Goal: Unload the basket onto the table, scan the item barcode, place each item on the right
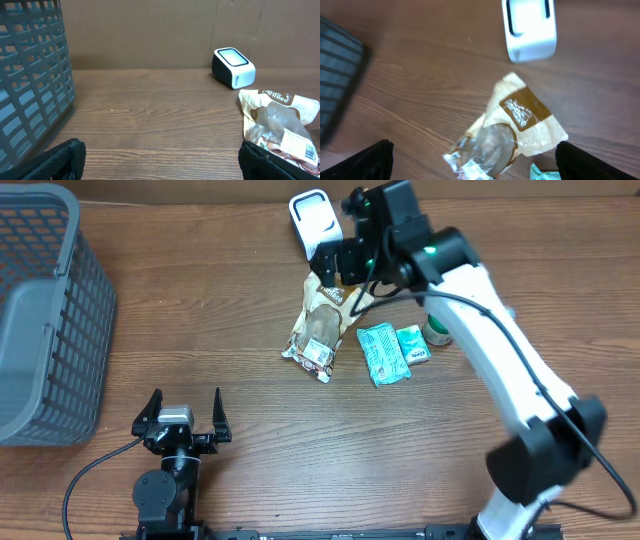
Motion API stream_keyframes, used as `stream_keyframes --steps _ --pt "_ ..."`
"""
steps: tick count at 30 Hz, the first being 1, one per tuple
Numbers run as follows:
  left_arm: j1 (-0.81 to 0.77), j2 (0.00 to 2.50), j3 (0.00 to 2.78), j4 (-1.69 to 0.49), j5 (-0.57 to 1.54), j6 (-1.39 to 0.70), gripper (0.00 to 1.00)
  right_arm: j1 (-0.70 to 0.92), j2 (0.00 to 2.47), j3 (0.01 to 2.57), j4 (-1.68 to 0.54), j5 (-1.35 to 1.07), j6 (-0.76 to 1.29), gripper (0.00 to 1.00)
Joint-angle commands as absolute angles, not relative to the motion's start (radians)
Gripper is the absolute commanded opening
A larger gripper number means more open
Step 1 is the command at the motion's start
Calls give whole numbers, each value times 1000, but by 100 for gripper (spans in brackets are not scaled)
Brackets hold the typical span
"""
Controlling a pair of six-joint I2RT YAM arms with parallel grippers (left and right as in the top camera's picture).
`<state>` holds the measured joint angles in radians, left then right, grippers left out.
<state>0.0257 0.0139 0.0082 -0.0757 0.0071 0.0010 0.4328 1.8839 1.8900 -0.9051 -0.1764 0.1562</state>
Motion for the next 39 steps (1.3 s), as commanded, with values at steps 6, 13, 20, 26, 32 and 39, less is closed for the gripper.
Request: stream_keyframes --steps 6,13,20,26,32,39 --pt "21 4 5 -76 19 19 100 434 1620 1898 -899 -173 153 100" --pt "21 4 5 -76 18 19 99 434 1496 1898 -900 -173 153 100" --pt "21 4 5 -76 19 19 100 430 1394 1898 -911 12 103 100" --pt "21 4 5 -76 19 19 100 430 1300 1898 -1007 62 101 100" --pt "21 4 5 -76 18 19 100 430 1172 1897 -1158 103 102 100" --pt "21 4 5 -76 19 19 100 429 1058 1881 -1341 85 104 100"
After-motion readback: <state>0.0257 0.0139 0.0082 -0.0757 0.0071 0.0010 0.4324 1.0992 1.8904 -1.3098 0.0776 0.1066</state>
